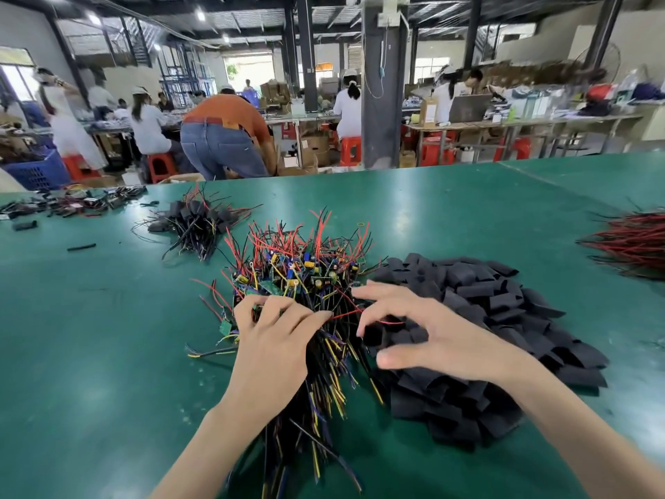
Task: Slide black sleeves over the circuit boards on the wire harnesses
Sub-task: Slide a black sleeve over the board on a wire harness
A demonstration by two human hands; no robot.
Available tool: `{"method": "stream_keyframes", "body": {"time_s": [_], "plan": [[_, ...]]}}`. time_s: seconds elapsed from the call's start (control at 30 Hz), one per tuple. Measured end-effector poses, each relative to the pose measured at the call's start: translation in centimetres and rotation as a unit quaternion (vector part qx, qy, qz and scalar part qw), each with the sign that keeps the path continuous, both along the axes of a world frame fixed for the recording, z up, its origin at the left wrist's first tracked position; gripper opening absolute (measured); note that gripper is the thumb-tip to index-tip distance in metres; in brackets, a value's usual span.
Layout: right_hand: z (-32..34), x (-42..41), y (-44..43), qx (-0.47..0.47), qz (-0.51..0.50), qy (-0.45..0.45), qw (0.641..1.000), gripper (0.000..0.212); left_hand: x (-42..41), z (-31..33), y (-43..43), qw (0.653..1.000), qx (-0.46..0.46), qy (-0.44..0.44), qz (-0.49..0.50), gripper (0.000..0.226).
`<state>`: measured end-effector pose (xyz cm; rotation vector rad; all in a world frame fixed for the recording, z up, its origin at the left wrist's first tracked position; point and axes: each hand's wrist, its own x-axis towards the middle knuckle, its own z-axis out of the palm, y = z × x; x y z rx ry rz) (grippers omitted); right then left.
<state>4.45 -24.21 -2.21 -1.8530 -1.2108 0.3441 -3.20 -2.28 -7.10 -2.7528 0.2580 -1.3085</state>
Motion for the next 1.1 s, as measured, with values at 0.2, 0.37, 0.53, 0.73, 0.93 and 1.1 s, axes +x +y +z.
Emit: {"method": "stream_keyframes", "body": {"time_s": [0.2, 0.37, 0.53, 0.73, 0.93, 1.1], "plan": [[-1.0, -0.4, 0.9, -0.087, -0.036, -0.073, 0.993, 0.031, -0.3, 0.2, -0.1, 0.998, -0.043, 0.028, -0.025, 0.054], [-1.7, -0.3, 1.4, -0.078, -0.055, -0.073, 0.993, 0.033, -0.5, 0.4, -0.9, 0.996, -0.026, 0.063, -0.054, 0.051], [-2.1, -0.1, 1.6, -0.038, -0.057, -0.074, 0.995, 0.033, -0.8, 0.2, -1.4, 0.992, -0.058, 0.095, -0.067, 0.055], [-2.6, 0.9, 1.4, 0.007, -0.187, -0.130, 0.974, 0.036, -0.9, 0.6, -1.3, 0.982, -0.183, 0.050, -0.026, 0.028], [-2.7, 1.1, 1.4, 0.025, -0.226, -0.122, 0.966, 0.039, -0.9, 0.2, -1.5, 0.975, -0.208, 0.028, -0.074, 0.020], [-2.4, 0.8, 1.3, 0.027, -0.186, -0.101, 0.977, 0.041, -0.7, -0.1, -1.6, 0.977, -0.206, 0.031, -0.056, 0.022]]}}
